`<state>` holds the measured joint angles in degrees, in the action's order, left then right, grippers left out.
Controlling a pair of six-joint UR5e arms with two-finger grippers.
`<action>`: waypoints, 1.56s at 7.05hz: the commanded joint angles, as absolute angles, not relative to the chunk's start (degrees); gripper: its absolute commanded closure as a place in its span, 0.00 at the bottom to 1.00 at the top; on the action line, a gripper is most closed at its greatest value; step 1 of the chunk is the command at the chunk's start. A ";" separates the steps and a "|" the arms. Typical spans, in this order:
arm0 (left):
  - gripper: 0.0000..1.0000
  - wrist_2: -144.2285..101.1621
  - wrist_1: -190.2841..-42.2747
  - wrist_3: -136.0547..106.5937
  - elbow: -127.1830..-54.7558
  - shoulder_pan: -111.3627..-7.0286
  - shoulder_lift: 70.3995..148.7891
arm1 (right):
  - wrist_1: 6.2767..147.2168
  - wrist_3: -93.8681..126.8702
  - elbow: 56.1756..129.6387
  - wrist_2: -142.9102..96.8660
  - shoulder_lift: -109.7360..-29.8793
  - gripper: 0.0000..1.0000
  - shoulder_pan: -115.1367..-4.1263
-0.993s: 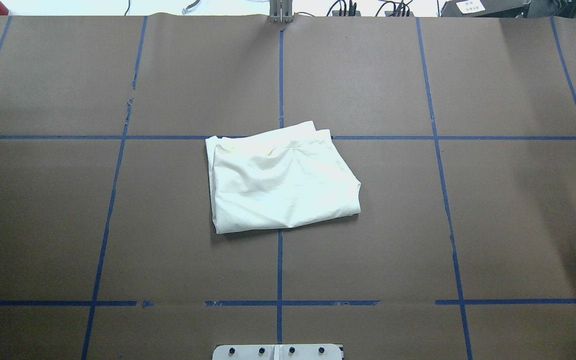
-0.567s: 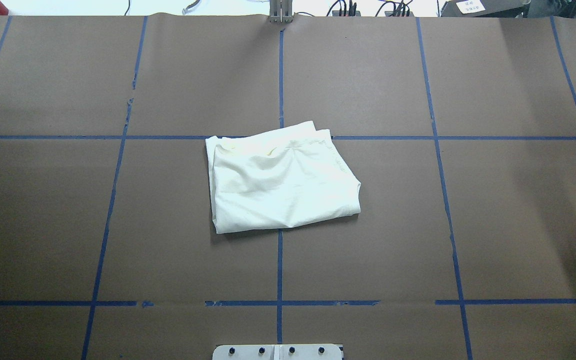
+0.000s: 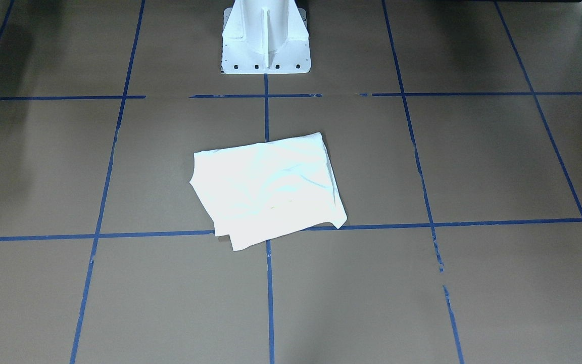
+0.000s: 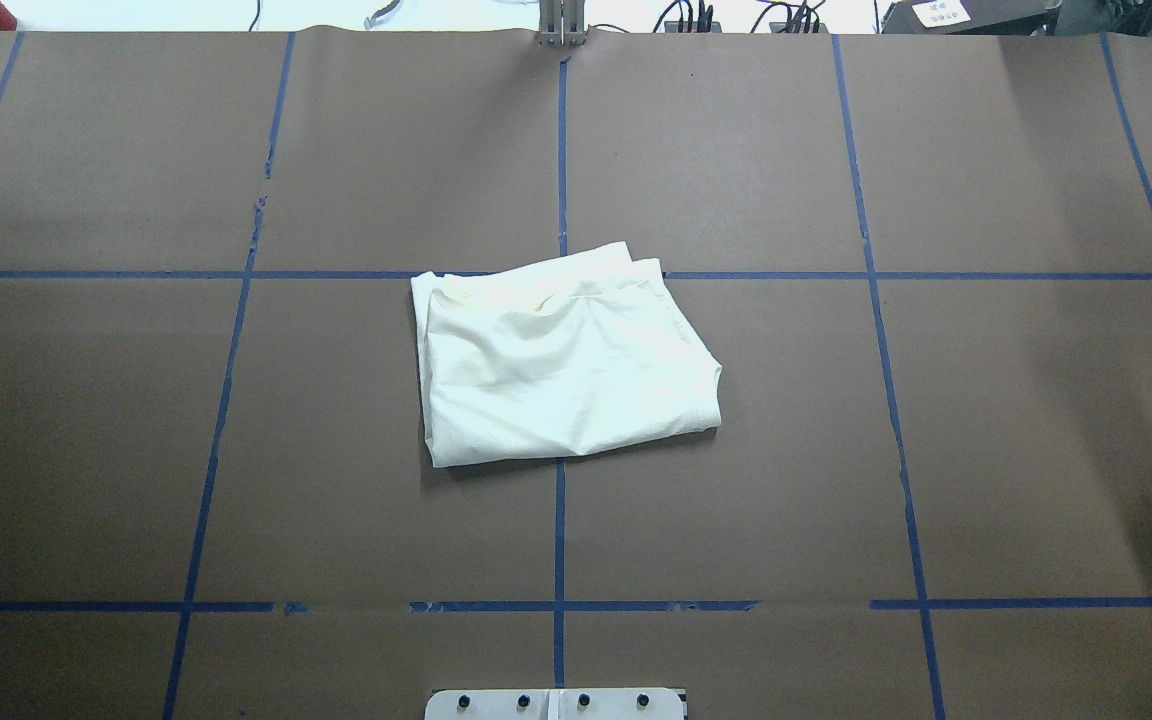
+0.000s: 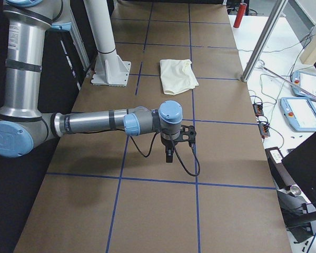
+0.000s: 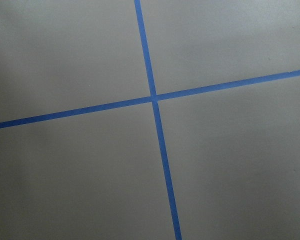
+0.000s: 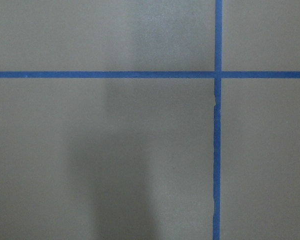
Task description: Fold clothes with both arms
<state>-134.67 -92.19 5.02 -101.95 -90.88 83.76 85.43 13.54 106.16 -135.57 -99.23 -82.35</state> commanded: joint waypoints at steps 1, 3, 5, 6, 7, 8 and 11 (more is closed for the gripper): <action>0.00 -134.56 -92.11 5.01 -101.95 -90.88 83.76 | 85.43 13.54 106.00 -135.62 -99.32 0.00 -82.35; 0.00 -134.56 -92.02 5.01 -101.87 -90.88 83.76 | 85.43 13.45 105.82 -135.44 -99.32 0.00 -82.35; 0.00 -134.39 -91.93 5.01 -101.34 -90.70 84.02 | 86.22 7.43 105.21 -135.35 -99.32 0.00 -82.35; 0.00 -134.38 -91.85 4.92 -100.90 -90.70 84.20 | 86.22 7.04 105.03 -135.35 -99.06 0.00 -82.35; 0.00 -134.38 -91.67 4.92 -100.64 -90.70 84.55 | 86.31 6.34 104.77 -135.26 -99.05 0.00 -82.44; 0.00 -134.38 -91.67 4.92 -100.63 -90.62 84.64 | 86.31 3.28 103.72 -135.26 -99.05 0.00 -83.14; 0.00 -134.47 -86.32 5.01 -101.77 -90.70 85.52 | 86.48 -0.08 103.62 -131.84 -99.14 0.00 -83.58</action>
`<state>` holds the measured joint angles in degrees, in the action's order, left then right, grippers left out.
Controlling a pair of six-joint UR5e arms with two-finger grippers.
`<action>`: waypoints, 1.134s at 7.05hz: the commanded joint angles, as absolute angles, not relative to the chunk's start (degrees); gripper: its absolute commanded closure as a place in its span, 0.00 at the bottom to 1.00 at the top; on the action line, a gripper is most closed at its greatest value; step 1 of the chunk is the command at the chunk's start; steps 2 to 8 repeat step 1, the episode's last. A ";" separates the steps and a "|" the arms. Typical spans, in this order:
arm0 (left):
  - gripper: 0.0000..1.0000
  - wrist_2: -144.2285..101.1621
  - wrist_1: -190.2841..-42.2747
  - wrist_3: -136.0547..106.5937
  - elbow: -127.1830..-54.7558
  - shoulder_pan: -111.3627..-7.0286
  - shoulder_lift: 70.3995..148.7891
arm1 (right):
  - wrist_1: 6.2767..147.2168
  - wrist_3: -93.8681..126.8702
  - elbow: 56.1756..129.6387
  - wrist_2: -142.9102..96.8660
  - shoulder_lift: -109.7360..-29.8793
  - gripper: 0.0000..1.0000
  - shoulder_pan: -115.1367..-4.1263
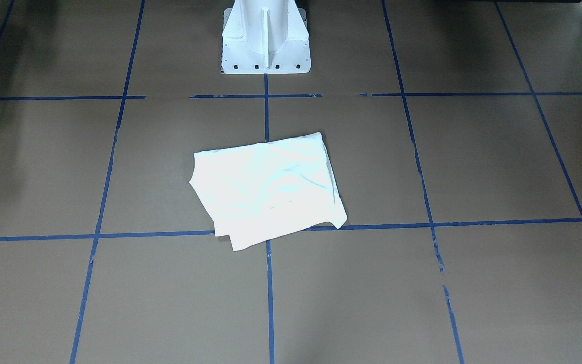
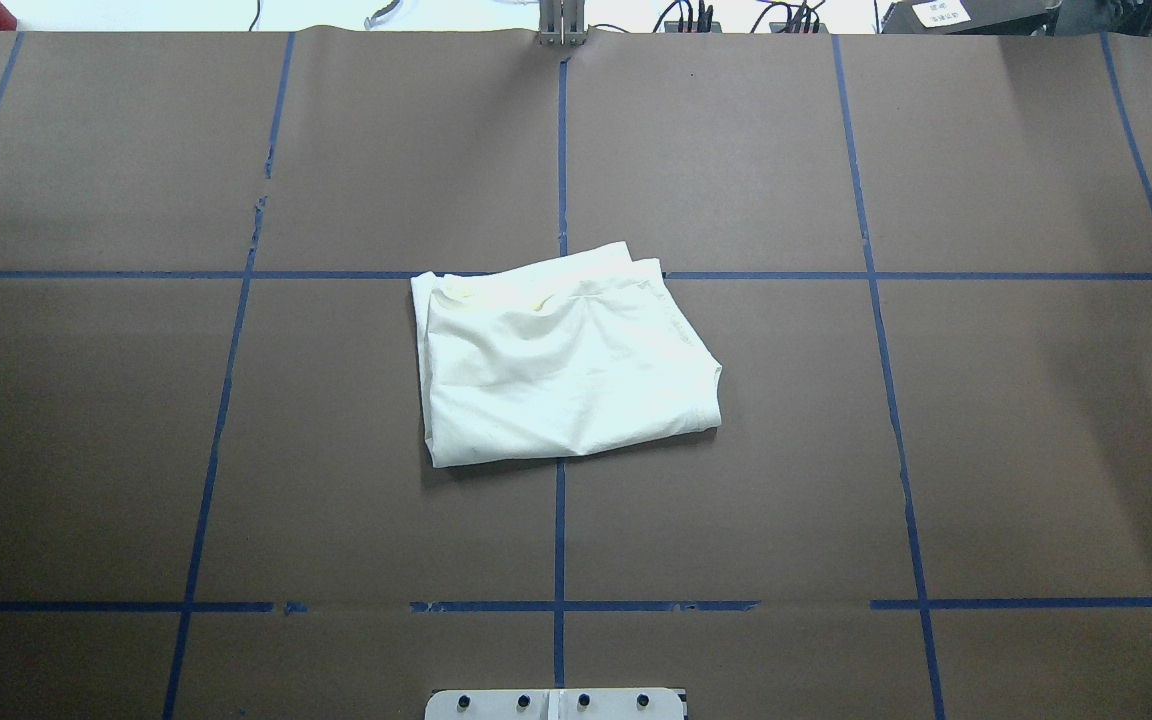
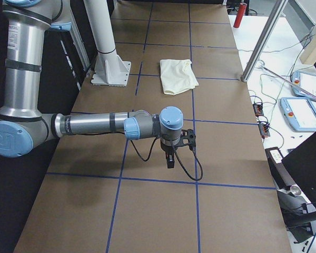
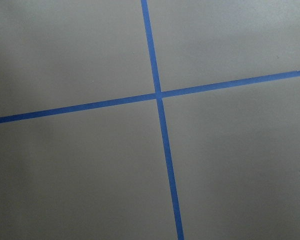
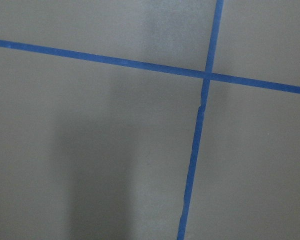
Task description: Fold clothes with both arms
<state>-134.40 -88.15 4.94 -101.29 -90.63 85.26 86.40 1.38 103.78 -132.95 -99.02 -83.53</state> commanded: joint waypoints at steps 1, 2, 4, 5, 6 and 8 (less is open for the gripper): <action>0.00 -134.56 -86.22 5.01 -101.78 -90.70 85.34 | 86.48 0.00 103.62 -131.92 -99.31 0.00 -83.67; 0.00 -134.56 -86.22 5.01 -101.78 -90.70 85.34 | 86.48 0.00 103.62 -131.92 -99.31 0.00 -83.67; 0.00 -134.56 -86.22 5.01 -101.78 -90.70 85.34 | 86.48 0.00 103.62 -131.92 -99.31 0.00 -83.67; 0.00 -134.56 -86.22 5.01 -101.78 -90.70 85.34 | 86.48 0.00 103.62 -131.92 -99.31 0.00 -83.67; 0.00 -134.56 -86.22 5.01 -101.78 -90.70 85.34 | 86.48 0.00 103.62 -131.92 -99.31 0.00 -83.67; 0.00 -134.56 -86.22 5.01 -101.78 -90.70 85.34 | 86.48 0.00 103.62 -131.92 -99.31 0.00 -83.67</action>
